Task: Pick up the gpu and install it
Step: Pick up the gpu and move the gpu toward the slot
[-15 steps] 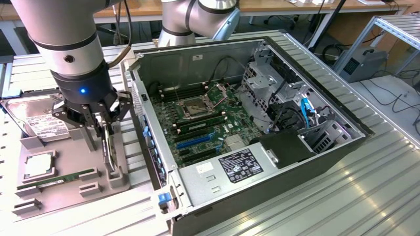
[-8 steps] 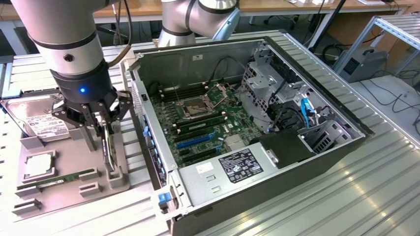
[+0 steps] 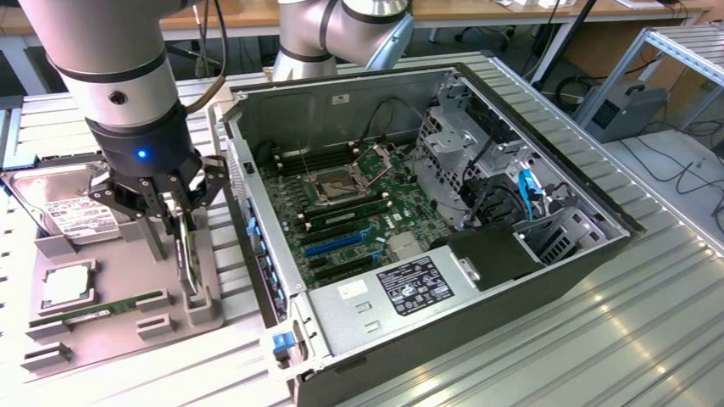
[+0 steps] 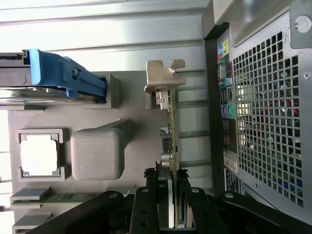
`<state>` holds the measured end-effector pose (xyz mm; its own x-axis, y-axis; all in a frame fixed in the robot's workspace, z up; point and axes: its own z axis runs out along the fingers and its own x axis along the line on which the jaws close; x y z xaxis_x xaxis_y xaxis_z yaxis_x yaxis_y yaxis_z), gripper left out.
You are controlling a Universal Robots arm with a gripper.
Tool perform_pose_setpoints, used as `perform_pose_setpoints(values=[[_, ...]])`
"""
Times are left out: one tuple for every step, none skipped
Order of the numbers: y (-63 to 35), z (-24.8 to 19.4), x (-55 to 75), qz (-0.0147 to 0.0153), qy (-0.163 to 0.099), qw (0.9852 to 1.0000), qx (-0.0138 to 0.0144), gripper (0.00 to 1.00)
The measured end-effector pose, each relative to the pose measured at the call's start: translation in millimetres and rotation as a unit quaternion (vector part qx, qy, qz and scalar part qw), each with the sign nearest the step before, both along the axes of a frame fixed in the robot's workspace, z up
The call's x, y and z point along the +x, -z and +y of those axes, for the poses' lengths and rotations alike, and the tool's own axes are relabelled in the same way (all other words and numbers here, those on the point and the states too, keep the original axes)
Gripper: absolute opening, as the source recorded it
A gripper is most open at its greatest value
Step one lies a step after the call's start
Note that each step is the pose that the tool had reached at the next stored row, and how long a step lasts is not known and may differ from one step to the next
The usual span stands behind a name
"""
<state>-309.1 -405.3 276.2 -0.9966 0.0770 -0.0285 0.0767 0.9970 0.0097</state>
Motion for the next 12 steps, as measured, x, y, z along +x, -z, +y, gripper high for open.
perform_pose_setpoints(values=[[-0.2,0.0,0.0,0.0000,0.000,1.0000,0.0000,0.27],[-0.3,0.0,0.0,0.0000,0.000,1.0000,0.0000,0.27],[-0.8,0.0,0.0,0.0000,0.000,1.0000,0.0000,0.27],[-1.1,0.0,0.0,0.0000,0.000,1.0000,0.0000,0.27],[-1.2,0.0,0.0,0.0000,0.000,1.0000,0.0000,0.27],[-1.3,0.0,0.0,0.0000,0.000,1.0000,0.0000,0.27],[-1.5,0.0,0.0,0.0000,0.000,1.0000,0.0000,0.27],[-1.7,0.0,0.0,0.0000,0.000,1.0000,0.0000,0.27],[-4.2,0.0,0.0,0.0000,0.000,1.0000,0.0000,0.27],[-7.0,0.0,0.0,0.0000,0.000,1.0000,0.0000,0.27],[-7.2,0.0,0.0,0.0000,0.000,1.0000,0.0000,0.27],[-7.3,0.0,0.0,0.0000,0.000,1.0000,0.0000,0.27]])
